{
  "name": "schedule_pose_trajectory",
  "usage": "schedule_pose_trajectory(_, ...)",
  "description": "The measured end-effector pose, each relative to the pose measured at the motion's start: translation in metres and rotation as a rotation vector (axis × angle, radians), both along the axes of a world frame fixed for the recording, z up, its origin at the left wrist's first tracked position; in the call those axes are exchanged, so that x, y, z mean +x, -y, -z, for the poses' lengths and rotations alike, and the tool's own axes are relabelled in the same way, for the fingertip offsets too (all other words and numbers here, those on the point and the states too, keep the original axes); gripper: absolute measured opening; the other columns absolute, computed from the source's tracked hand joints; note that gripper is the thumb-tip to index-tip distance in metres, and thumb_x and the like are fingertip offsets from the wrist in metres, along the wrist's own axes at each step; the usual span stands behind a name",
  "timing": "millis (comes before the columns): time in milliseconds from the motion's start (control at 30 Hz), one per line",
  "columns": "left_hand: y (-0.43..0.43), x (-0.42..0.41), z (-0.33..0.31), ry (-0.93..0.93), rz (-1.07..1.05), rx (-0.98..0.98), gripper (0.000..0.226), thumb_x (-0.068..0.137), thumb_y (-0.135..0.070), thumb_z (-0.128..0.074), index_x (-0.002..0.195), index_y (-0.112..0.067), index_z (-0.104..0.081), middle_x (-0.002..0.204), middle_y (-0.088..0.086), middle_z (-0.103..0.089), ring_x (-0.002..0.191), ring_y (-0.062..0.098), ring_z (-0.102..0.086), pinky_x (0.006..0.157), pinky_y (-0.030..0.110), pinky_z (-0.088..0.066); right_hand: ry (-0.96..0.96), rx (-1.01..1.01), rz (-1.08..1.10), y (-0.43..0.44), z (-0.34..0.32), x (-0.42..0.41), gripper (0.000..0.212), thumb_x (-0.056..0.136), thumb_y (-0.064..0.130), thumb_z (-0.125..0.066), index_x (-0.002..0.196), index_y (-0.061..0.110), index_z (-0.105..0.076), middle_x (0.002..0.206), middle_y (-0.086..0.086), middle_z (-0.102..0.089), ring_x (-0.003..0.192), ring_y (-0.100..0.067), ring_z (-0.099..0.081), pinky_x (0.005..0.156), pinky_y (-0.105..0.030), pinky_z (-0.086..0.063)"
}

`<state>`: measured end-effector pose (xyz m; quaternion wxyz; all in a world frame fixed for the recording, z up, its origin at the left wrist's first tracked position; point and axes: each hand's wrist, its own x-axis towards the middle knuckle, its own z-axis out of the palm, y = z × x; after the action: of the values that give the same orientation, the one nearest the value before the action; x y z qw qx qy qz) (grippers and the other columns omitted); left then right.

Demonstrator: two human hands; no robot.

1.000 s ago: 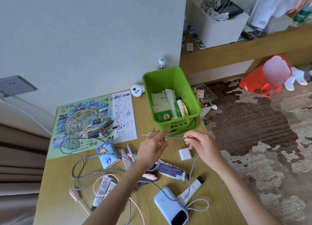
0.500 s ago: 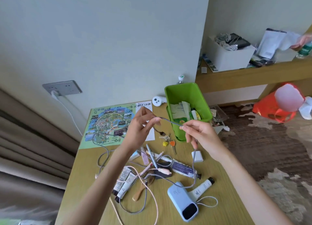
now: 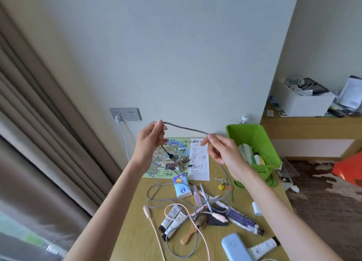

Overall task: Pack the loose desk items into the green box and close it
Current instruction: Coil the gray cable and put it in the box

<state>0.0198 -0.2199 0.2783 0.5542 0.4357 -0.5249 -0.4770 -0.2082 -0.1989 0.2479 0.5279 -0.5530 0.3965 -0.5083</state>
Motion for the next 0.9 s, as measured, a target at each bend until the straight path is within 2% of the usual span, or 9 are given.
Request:
schedule_pose_trajectory(67,-0.001,0.012,-0.004,-0.124,0.034,0.049,0.030,0.100,-0.032,-0.050,0.076,-0.018,-0.057,0.063,-0.007,-0.043,0.056,0.006,-0.044,0.065,0.021,-0.048,0.002,-0.010,-0.027,0.005,-0.003,0.011,0.033,0.102,0.023,-0.044,0.093,-0.003,-0.064,0.052,0.001,-0.045,0.040,-0.006,-0.033,0.038,-0.017,-0.021)
schedule_pose_trajectory(133,0.000,0.022,-0.007,-0.292,0.104,0.085,0.032,0.100,-0.031,-0.050,0.072,-0.017,-0.055,0.070,-0.005,-0.050,0.067,0.008,-0.053,0.074,0.026,-0.051,-0.017,-0.005,-0.063,0.006,-0.001,0.022,0.033,0.102,0.025,-0.046,0.091,0.002,-0.067,0.053,-0.001,-0.048,0.039,-0.007,-0.034,0.037,-0.016,-0.024)
schedule_pose_trajectory(267,0.006,0.040,-0.014,-0.706,0.282,0.156,0.043,0.100,-0.030,-0.048,0.061,-0.015,-0.056,0.103,0.005,-0.069,0.115,0.020,-0.064,0.099,0.044,-0.050,-0.123,0.082,-0.158,0.007,0.012,0.039,0.038,0.099,0.038,-0.048,0.084,0.010,-0.069,0.053,0.001,-0.046,0.042,-0.011,-0.033,0.042,-0.020,-0.026)
schedule_pose_trajectory(333,0.012,0.047,-0.017,-0.793,0.293,0.188,0.045,0.102,-0.032,-0.044,0.064,-0.014,-0.059,0.112,0.010,-0.069,0.120,0.026,-0.061,0.101,0.052,-0.047,-0.155,0.149,-0.182,0.008,0.018,0.044,0.042,0.095,0.045,-0.051,0.079,0.010,-0.066,0.051,0.003,-0.041,0.043,-0.010,-0.032,0.045,-0.019,-0.028)
schedule_pose_trajectory(433,0.023,0.055,-0.018,-0.706,0.280,0.206,0.038,0.104,-0.033,-0.037,0.082,-0.013,-0.061,0.098,0.007,-0.067,0.104,0.023,-0.069,0.100,0.054,-0.047,-0.220,0.209,-0.130,0.010,0.023,0.049,0.041,0.093,0.046,-0.055,0.073,0.012,-0.062,0.051,0.004,-0.039,0.045,-0.010,-0.032,0.052,-0.016,-0.034)
schedule_pose_trajectory(567,0.032,0.063,-0.017,-0.477,0.272,0.185,0.032,0.106,-0.033,-0.029,0.102,-0.013,-0.054,0.084,0.005,-0.058,0.075,0.018,-0.059,0.098,0.049,-0.051,-0.208,0.193,-0.072,0.014,0.016,0.050,0.022,0.095,0.019,-0.057,0.078,0.008,-0.065,0.054,0.006,-0.042,0.051,-0.010,-0.035,0.054,-0.019,-0.031)
schedule_pose_trajectory(667,0.036,0.065,-0.014,-0.304,0.246,0.147,0.033,0.107,-0.034,-0.025,0.111,-0.013,-0.051,0.077,0.004,-0.053,0.063,0.015,-0.049,0.078,0.036,-0.052,-0.238,0.127,-0.057,0.016,-0.002,0.049,0.015,0.092,0.011,-0.060,0.084,0.007,-0.071,0.055,0.007,-0.046,0.050,-0.007,-0.036,0.049,-0.018,-0.027)
schedule_pose_trajectory(800,0.043,0.064,-0.011,-0.053,0.247,0.096,0.037,0.107,-0.037,-0.025,0.114,-0.013,-0.052,0.076,0.004,-0.050,0.056,0.012,-0.034,0.057,0.024,-0.037,-0.362,0.039,0.000,0.022,-0.028,0.047,0.008,0.089,0.008,-0.066,0.090,0.006,-0.073,0.056,0.013,-0.056,0.051,-0.007,-0.037,0.049,-0.015,-0.030)
schedule_pose_trajectory(900,0.049,0.061,-0.012,0.118,0.298,0.032,0.040,0.106,-0.041,-0.026,0.115,-0.013,-0.053,0.077,0.004,-0.052,0.055,0.011,-0.028,0.052,0.020,-0.032,-0.383,0.005,0.019,0.025,-0.044,0.048,0.010,0.087,0.002,-0.066,0.093,0.007,-0.073,0.069,-0.002,-0.063,0.060,-0.011,-0.045,0.053,-0.018,-0.034)
